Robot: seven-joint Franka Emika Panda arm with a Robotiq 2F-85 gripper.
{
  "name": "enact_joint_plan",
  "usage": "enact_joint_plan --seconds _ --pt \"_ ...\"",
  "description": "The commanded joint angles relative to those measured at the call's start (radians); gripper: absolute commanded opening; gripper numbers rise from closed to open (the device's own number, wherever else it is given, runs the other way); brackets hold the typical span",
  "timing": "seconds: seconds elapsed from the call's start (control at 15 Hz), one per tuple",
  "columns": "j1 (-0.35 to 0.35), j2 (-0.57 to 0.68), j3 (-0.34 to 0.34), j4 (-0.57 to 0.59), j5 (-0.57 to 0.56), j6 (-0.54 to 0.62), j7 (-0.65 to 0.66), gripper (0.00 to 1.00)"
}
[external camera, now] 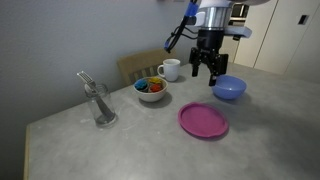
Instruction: Get the pink plate and use it to cover the blue bowl
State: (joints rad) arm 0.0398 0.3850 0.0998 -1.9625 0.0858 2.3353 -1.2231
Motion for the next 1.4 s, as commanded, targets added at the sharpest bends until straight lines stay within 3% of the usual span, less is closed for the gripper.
enact_joint_plan --seconds 0.0,0.6,1.0,1.33 --pt "-0.031 0.060 0.034 0.050 0.014 -0.010 -0.016 1.00" --pt "-0.044 0.243 0.040 0.150 -0.002 -0.021 0.071 1.00" --pt "-0.075 0.282 0.049 0.159 -0.009 -0.001 0.060 0.99" --pt "-0.064 0.334 0.038 0.241 -0.034 -0.027 0.084 0.95"
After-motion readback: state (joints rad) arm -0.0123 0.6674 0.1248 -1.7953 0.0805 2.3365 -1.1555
